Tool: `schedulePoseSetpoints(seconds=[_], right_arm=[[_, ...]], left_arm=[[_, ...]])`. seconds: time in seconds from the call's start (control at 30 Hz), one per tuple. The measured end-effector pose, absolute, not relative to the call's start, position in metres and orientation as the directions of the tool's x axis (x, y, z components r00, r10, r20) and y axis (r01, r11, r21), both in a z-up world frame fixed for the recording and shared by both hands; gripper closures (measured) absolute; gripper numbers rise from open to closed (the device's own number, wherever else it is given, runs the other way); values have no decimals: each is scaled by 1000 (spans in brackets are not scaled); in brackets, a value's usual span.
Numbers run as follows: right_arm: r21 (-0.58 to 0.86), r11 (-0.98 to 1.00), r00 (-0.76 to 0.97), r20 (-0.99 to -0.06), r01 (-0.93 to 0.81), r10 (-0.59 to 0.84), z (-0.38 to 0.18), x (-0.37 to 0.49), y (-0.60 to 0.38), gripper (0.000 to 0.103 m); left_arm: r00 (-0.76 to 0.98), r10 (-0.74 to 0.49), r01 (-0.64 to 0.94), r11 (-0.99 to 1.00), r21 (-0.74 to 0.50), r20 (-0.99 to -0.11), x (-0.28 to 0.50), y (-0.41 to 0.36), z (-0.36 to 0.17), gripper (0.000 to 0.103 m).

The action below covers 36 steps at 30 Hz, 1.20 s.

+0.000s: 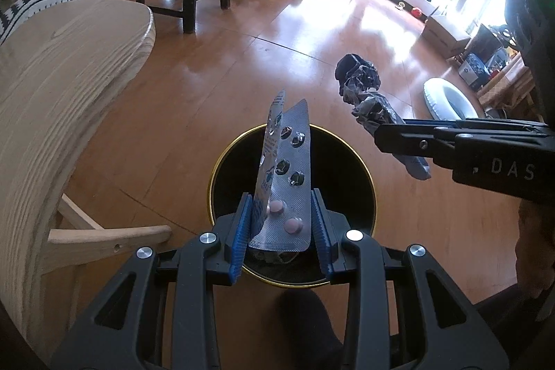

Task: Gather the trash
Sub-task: 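Carry the blister pack and foil to the black bin and open both tools, then move the left tool to the pink-purple plush toy and close on it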

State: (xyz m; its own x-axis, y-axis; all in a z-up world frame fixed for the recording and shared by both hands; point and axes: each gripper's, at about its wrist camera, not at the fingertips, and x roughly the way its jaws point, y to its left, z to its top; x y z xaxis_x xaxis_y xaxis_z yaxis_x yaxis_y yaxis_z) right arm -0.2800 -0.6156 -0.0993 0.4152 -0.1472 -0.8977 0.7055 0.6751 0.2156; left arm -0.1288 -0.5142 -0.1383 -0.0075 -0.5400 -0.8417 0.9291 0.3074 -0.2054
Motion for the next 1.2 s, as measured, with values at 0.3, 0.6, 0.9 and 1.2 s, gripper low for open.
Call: schedulePoseSetpoints(seconds=[0.3,0.6,0.9,1.2], right_arm=[[220,672,418,-896,707,-147,-99,-280,-615,82],[216,664,419,-894,716,-161,-99,-281,-613,72],[210,676,441,-878,706,-188,-86,-276,-603,51],[210,738,527,-820,641,-224,-50,-237,-569,43]], left_arm=[[-11,-533,930,307,-205,-846,-131,-516,-139,69],[4,-535,925,323,-200,-845,-128,-516,-137,46],[30,-567,913,351,-209,-823,-119,-503,-120,29],[120,-610,879,432,-201,-784,-85,-451,-80,22]])
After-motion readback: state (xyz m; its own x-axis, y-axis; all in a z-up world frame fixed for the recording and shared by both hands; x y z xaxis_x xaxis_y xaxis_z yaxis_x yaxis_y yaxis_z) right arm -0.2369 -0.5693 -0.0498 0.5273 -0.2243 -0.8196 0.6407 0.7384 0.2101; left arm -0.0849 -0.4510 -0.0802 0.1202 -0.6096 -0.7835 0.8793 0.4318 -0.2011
